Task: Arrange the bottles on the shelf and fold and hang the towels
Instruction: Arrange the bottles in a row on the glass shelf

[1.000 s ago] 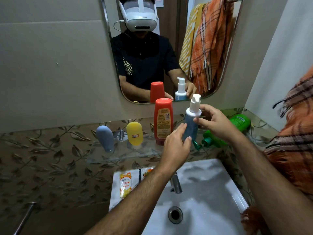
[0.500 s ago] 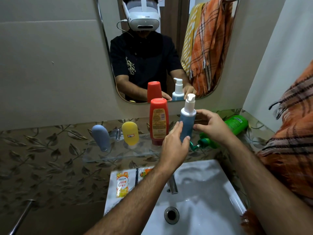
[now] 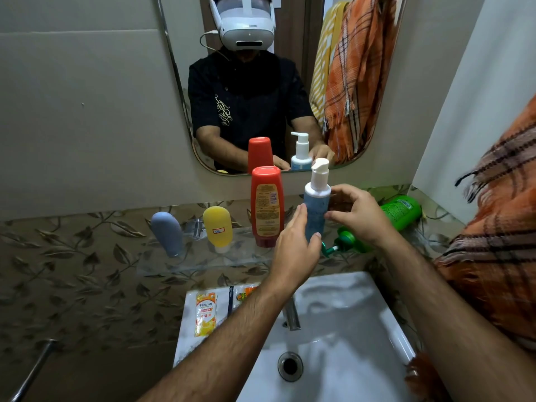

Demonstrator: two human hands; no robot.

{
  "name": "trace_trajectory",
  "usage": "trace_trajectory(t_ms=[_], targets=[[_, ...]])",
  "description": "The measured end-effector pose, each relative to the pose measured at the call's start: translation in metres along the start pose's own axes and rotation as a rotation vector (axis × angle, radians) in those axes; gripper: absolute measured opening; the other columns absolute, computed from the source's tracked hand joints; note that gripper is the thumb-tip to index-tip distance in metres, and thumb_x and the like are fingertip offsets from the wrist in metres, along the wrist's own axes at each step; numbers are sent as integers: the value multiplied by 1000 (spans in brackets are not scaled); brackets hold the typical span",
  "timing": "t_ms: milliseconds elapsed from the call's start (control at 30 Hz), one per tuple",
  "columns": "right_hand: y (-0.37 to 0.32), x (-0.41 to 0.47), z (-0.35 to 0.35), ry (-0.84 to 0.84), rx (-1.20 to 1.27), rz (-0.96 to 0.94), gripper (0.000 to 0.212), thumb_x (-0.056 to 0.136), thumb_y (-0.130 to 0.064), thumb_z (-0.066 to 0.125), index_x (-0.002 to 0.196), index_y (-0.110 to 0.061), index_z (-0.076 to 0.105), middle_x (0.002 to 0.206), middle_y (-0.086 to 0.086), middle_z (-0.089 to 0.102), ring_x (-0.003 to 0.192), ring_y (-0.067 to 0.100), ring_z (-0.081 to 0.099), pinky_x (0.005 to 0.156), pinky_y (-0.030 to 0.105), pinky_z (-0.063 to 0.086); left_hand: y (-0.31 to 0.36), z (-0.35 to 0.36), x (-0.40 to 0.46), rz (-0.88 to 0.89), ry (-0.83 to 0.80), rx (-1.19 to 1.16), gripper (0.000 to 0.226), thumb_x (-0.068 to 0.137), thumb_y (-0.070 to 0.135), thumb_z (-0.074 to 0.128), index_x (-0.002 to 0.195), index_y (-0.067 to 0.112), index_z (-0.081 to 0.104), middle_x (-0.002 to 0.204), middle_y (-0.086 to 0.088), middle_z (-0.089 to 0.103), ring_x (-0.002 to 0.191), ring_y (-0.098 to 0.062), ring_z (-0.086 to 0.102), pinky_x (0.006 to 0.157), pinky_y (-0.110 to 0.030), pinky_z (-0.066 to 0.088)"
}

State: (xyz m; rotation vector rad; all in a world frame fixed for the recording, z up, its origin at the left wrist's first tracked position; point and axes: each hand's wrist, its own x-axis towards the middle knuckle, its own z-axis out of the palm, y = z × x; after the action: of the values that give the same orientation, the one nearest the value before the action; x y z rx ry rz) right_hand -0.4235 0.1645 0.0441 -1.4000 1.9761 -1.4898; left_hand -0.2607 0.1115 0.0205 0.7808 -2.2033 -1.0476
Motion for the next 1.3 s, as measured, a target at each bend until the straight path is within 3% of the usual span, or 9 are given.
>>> trace_trajectory(t_ms=[167, 333, 500, 633, 867, 1000, 1100, 1200, 1300], targets=[[-4, -4, -7, 61, -120, -12, 41, 75, -2, 79, 108, -24, 67, 100, -4, 73, 96, 12, 69, 93, 37, 56, 0, 0, -6, 33, 58, -3, 68, 96, 21, 54, 154, 20, 19, 159, 3, 25, 144, -13, 27, 116, -37, 31], [-6, -20, -26, 115, -544, -74, 44, 77, 3, 65, 118, -14, 68, 115, 6, 69, 106, 19, 64, 94, 23, 44, -9, 6, -23, 49, 189, 9, 50, 95, 23, 56, 143, 15, 45, 138, 3, 53, 121, -5, 48, 101, -30, 47], [20, -38, -41, -220, -902, 70, 78, 74, -12, 69, 146, -23, 42, 154, 8, 36, 146, 26, 26, 117, 39, 25, -12, 13, -23, -154, 137, -114, 44, 92, 27, 60, 135, 18, 54, 122, 5, 64, 102, -5, 59, 91, -29, 50], [46, -48, -39, -189, -1003, 67, 96, 71, -28, 82, 152, -26, 29, 162, 5, 20, 151, 25, 12, 119, 42, 20, -8, 21, -21, -276, 70, -243, 39, 90, 27, 61, 128, 19, 58, 109, 8, 68, 94, -3, 63, 90, -32, 54], [65, -55, -44, -40, -860, -167, 79, 66, -4, 77, 140, -16, 51, 150, 13, 45, 142, 34, 36, 114, 52, 33, -11, 29, -18, -384, 54, -602, 27, 93, 10, 55, 120, 10, 59, 94, -2, 68, 84, -14, 66, 77, -34, 58], [50, -54, -62, -101, -642, -205, 70, 78, -14, 70, 143, -20, 47, 153, 5, 41, 145, 22, 31, 118, 36, 20, 7, 24, -16, -318, 56, -786, 28, 98, 0, 39, 103, 12, 63, 90, -7, 68, 74, -11, 64, 60, -22, 53], [22, -54, -75, -153, -522, -194, 64, 82, -42, 56, 144, -28, 45, 150, -8, 41, 142, 5, 31, 118, 26, 22, 20, 25, -13, -247, -13, -805, 36, 99, -3, 31, 109, 12, 61, 106, -11, 69, 93, -19, 68, 75, -30, 55], [4, -51, -87, -129, -394, -172, 55, 89, -27, 63, 141, -33, 43, 141, -12, 48, 121, -9, 46, 105, 8, 32, 27, 32, -7, -158, -48, -713, 41, 96, -7, 37, 129, 10, 55, 121, -7, 64, 111, -17, 64, 92, -35, 53], [6, -41, -96, -83, -159, -137, 57, 90, -47, 59, 142, -27, 47, 135, -5, 58, 119, 6, 55, 102, 20, 42, 30, 39, 1, -65, -82, -564, 52, 91, -5, 46, 139, 14, 49, 133, 1, 58, 122, -9, 56, 105, -35, 46]])
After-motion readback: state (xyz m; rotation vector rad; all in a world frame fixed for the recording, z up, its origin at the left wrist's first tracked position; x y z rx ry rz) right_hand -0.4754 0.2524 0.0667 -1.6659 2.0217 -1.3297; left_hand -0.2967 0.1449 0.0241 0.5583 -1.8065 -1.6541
